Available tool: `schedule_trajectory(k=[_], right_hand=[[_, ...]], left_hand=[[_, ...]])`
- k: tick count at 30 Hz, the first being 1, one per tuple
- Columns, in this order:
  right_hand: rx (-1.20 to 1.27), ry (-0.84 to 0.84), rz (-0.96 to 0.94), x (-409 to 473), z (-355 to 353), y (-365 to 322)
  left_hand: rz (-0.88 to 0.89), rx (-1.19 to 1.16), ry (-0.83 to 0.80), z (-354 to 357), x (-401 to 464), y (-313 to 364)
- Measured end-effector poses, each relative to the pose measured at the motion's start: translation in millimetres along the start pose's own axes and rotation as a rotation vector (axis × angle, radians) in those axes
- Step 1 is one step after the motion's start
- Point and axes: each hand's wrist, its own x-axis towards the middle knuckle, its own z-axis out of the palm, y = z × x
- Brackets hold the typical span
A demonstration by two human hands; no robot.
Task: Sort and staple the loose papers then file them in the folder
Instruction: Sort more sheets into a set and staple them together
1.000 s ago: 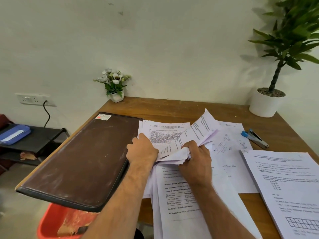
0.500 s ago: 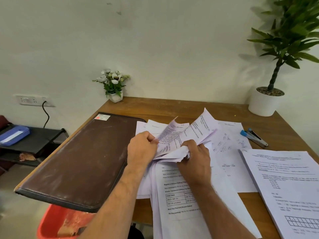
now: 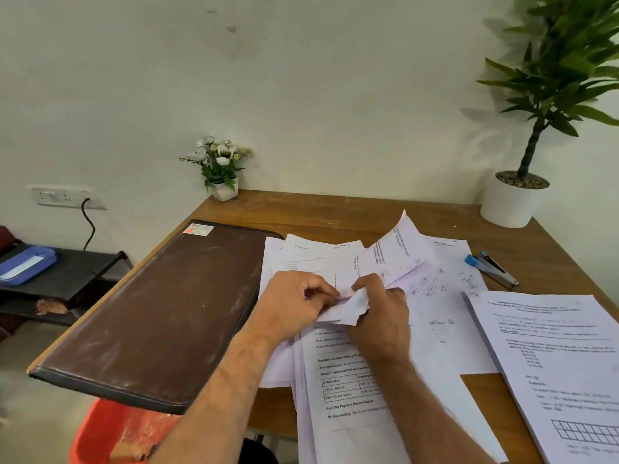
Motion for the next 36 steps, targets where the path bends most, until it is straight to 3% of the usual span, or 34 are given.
schedule_trajectory(k=[5, 9, 11, 13, 15, 17, 24, 27, 31, 33, 36], right_hand=[[-0.024, 0.042, -0.071, 0.6, 0.6, -9.0], [-0.062, 0.066, -0.111, 1.6, 4.9, -1.3], [-0.062, 0.084, -0.095, 1.0, 5.6, 1.8], [-0.045, 0.101, -0.081, 0.3, 4.9, 2.2], [-0.036, 0.106, -0.077, -0.7, 5.1, 2.5], [-0.031, 0.099, -0.074, -1.5, 5.7, 3.6], [-0.028, 0.064, -0.058, -2.0, 7.5, 3.1], [-0.024, 0.056, -0.063, 0.4, 9.1, 3.2], [0.003, 0.049, -0.034, 1.8, 7.0, 0.4], [0.050, 0.015, 0.050, 1.8, 6.2, -1.1], [0.195, -0.048, 0.109, 1.7, 2.9, -4.1]], left_hand=[[-0.084, -0.031, 0.192, -1.8, -0.8, -14.9], [-0.134, -0.081, 0.036, -1.0, -4.6, -11.9], [-0.197, -0.099, 0.180, -3.3, -1.1, -15.0], [-0.318, 0.131, 0.308, -7.1, 8.3, -23.5], [-0.475, 0.347, 0.240, -6.6, 16.9, -26.0], [-0.542, 0.416, 0.157, -4.2, 24.9, -21.7], [-0.659, 0.193, 0.272, -1.3, 40.9, -24.5], [-0.605, 0.104, 0.365, -1.6, 36.1, -26.8], [-0.346, 0.115, 0.407, 1.5, 24.4, -19.9], [-0.179, 0.031, 0.357, 3.4, 16.8, -16.8], [0.019, -0.102, 0.132, 5.3, 4.6, -13.3]])
